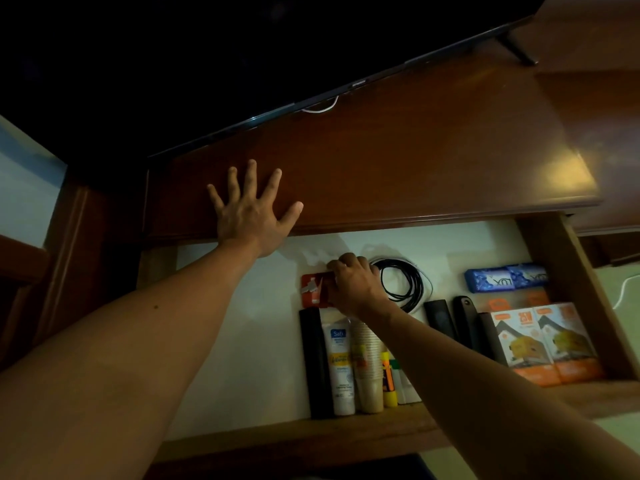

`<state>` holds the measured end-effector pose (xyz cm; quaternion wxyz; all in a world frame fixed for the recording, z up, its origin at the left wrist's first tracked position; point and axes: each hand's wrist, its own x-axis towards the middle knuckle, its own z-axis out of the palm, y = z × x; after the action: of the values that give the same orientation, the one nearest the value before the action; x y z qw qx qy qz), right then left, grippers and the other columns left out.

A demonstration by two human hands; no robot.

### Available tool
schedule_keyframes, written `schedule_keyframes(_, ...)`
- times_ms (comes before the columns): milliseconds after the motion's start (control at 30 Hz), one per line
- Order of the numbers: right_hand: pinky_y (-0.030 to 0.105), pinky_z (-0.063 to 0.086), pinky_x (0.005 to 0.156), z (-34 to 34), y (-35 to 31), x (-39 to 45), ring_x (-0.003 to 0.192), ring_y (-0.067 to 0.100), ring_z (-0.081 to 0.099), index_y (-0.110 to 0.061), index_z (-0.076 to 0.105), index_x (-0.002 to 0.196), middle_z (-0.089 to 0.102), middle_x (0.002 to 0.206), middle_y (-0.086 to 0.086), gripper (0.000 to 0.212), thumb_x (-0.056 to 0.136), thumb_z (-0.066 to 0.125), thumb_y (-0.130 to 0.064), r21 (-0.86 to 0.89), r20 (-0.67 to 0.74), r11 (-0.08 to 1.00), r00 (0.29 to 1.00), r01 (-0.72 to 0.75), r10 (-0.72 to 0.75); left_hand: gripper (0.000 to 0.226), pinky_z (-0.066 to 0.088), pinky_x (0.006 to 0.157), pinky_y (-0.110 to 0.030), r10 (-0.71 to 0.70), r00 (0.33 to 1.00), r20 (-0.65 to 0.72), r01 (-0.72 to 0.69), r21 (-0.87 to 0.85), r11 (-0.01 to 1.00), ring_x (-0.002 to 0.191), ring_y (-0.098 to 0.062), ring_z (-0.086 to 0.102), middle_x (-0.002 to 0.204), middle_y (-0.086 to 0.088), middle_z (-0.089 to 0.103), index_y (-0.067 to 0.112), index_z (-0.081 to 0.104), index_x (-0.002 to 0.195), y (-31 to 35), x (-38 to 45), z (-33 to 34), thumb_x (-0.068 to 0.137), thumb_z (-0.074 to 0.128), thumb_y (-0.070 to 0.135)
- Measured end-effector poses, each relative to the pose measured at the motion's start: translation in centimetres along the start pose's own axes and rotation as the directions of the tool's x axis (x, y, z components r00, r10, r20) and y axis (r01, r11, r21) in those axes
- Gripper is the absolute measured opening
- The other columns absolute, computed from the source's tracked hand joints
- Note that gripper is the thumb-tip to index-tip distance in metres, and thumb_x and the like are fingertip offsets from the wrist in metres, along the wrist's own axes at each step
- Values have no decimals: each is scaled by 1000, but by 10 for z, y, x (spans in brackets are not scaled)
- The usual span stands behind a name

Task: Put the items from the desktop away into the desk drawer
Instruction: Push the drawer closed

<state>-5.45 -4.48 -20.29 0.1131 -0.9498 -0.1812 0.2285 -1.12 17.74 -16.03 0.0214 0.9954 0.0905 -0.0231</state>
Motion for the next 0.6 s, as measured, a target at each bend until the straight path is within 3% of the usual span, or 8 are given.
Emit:
schedule_keyframes(133,54,31,110,-11,7,-15,135,31,37,-23,48,143,45,145,8,48,99,50,-42,34,-46,999,999,7,-6,84,-2,115,-70,-18,995,98,18,7,1000,151,-38,-10,167,-6,-10,42,-3,156,0,1,-7,84,4,85)
schedule_keyframes(233,53,30,111,-28,18,-31,136,29,36,-25,47,142,43,146,6,47,99,51,-40,34,-79,999,997,30,-27,81,-5,117,-66,-46,980,193,58,-56,997,151,-36,-15,166,-4,-15,40,-3,157,5,-4,-20,89,13,80)
schedule_keyframes(400,51,34,110,-54,48,-66,133,29,41,-24,51,140,47,144,5,44,97,51,-33,89,-204,995,979,42,-23,65,1,120,-62,-63,977,203,108,-218,970,153,-32,-4,168,-2,1,34,21,156,28,-58,-33,99,40,57)
schedule_keyframes(600,47,42,103,-61,94,-126,125,27,47,-22,53,137,51,138,6,43,95,54,-31,101,-230,993,973,56,-32,59,8,120,-59,23,986,163,20,-256,967,152,-29,11,165,-1,19,30,32,153,70,-164,-21,100,45,50)
